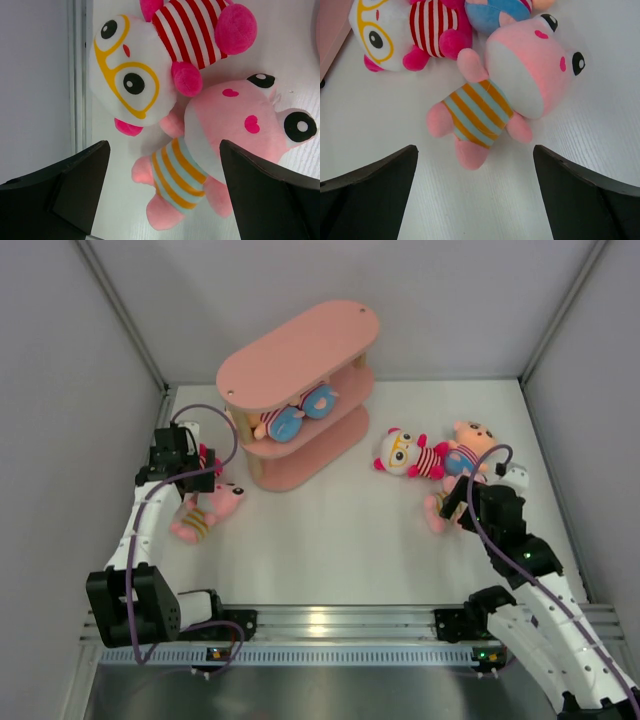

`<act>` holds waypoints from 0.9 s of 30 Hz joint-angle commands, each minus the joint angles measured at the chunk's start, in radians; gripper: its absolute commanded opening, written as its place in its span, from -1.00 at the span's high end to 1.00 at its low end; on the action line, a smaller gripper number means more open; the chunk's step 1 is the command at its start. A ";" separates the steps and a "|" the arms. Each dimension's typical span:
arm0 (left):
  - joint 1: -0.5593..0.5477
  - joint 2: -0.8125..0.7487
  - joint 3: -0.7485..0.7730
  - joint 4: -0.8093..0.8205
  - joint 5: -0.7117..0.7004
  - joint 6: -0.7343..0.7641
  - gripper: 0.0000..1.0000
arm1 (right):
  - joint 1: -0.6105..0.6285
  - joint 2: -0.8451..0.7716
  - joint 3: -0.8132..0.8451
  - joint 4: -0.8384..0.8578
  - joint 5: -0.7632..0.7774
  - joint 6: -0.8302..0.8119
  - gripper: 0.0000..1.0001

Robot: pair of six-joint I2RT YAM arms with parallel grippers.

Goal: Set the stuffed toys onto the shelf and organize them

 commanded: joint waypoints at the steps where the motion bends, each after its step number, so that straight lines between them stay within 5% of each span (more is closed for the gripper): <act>1: 0.002 -0.023 -0.001 0.037 0.021 -0.012 -0.95 | -0.012 0.032 -0.020 0.001 -0.023 0.113 -0.99; 10: 0.002 -0.029 -0.010 -0.001 0.130 0.026 -0.95 | -0.012 0.156 -0.235 0.255 -0.034 0.469 -0.90; 24: 0.000 -0.009 -0.004 -0.011 0.153 0.034 -0.95 | -0.012 0.391 -0.163 0.436 -0.031 0.445 -0.75; 27: 0.000 -0.009 -0.004 -0.009 0.159 0.037 -0.95 | -0.009 0.430 -0.149 0.465 -0.034 0.443 -0.55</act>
